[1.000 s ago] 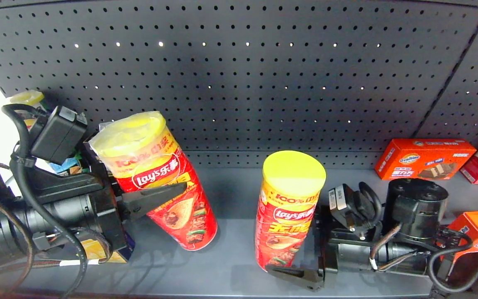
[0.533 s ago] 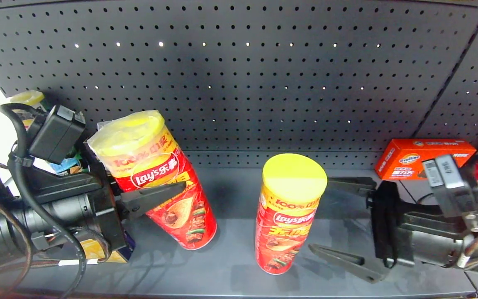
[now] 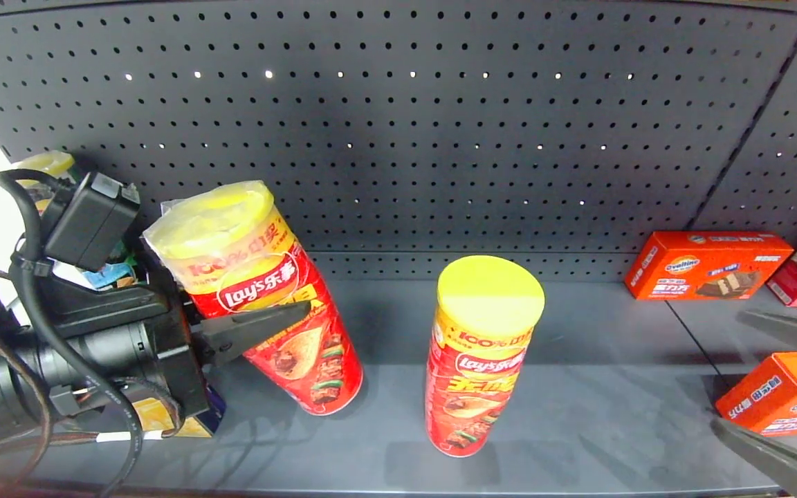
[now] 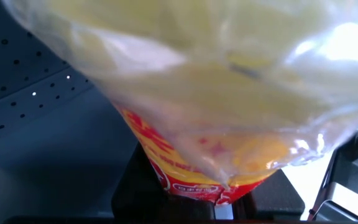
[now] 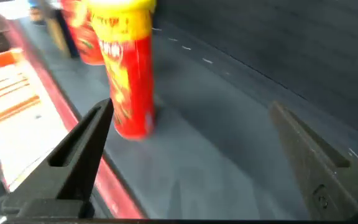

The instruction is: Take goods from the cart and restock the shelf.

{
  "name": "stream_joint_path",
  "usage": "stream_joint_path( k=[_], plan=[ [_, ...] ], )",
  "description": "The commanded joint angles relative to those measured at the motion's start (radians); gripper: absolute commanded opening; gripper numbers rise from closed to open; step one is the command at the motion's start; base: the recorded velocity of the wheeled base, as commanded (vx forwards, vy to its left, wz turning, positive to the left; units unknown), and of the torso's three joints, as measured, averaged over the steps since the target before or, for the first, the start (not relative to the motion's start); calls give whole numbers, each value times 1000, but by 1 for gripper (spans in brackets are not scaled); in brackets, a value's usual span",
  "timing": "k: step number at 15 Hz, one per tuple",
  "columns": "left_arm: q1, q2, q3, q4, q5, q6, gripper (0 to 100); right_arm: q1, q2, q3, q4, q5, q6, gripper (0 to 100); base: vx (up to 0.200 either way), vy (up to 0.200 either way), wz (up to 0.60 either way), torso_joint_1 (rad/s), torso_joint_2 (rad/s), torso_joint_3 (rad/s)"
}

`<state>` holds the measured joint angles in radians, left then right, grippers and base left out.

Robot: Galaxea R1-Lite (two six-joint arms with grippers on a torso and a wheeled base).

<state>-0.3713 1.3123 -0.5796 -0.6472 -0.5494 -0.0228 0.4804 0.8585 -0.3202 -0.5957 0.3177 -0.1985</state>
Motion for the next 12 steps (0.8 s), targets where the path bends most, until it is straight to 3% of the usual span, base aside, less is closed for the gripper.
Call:
stream_joint_path(
  k=[1,4,7,9,10,12],
  plan=[
    [0,1,-8,-5,2,1,0,-8,-351,99,205,-149,16,100,0,0,0,0,0,0],
    [-3,-7,12,-6,3,6,0,-20,-579,135,455,-175,19,100,0,0,0,0,0,0],
    [-5,-33,17,-5,3,7,0,-108,-777,193,587,-175,93,100,0,0,0,0,0,0],
    [-5,-33,17,-5,3,7,0,-164,-859,240,642,-186,151,100,0,0,0,0,0,0],
    [-6,-41,18,-5,3,7,0,-164,-859,270,629,-259,174,100,0,0,0,0,0,0],
    [-6,-51,24,-5,3,7,0,-163,-859,288,613,-304,182,100,0,0,0,0,0,0]
  ],
)
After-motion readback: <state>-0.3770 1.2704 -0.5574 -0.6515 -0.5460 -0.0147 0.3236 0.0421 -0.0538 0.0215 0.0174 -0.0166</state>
